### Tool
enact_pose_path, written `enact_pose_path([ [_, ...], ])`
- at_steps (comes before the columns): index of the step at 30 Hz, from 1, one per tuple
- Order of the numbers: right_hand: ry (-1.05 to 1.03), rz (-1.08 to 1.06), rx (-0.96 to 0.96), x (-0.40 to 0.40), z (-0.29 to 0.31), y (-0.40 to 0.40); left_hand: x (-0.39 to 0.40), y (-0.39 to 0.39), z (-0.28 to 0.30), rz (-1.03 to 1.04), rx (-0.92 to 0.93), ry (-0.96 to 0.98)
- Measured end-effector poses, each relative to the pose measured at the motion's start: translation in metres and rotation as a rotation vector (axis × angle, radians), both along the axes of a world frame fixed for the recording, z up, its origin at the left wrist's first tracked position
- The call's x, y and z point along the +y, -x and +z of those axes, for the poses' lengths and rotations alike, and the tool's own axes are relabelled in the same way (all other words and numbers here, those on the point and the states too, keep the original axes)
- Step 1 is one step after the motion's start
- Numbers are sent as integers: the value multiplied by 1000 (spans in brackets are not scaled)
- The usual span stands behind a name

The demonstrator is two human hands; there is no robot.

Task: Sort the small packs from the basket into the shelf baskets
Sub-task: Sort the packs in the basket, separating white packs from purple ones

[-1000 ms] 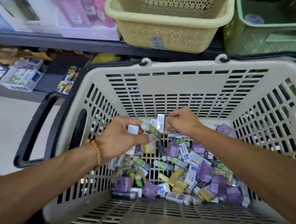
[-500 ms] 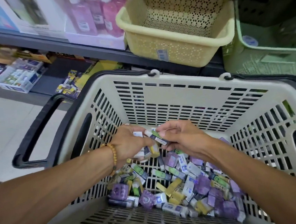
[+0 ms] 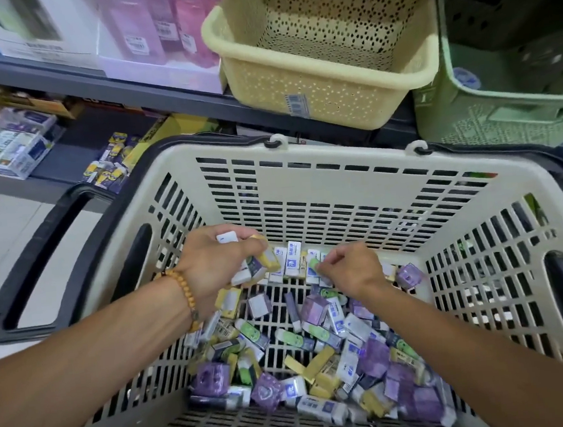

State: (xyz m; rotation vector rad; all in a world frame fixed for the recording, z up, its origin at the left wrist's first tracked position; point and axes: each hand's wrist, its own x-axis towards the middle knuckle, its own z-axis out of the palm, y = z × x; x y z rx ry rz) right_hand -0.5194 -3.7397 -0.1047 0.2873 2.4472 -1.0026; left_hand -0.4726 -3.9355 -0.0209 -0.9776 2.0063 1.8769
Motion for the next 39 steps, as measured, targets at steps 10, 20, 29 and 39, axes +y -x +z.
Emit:
enact_pose_path([
  [10, 215, -16, -212, -25, 11, 11, -4, -3, 1, 25, 1, -69],
  [20, 727, 200, -378, -30, 49, 2, -5, 2, 6, -36, 19, -175],
  [29, 243, -108, -46, 8, 15, 12, -2, 1, 0, -75, -93, -155],
  [39, 130, 141, 110, 1, 10, 6, 0, 0, -6, -3, -83, -156],
])
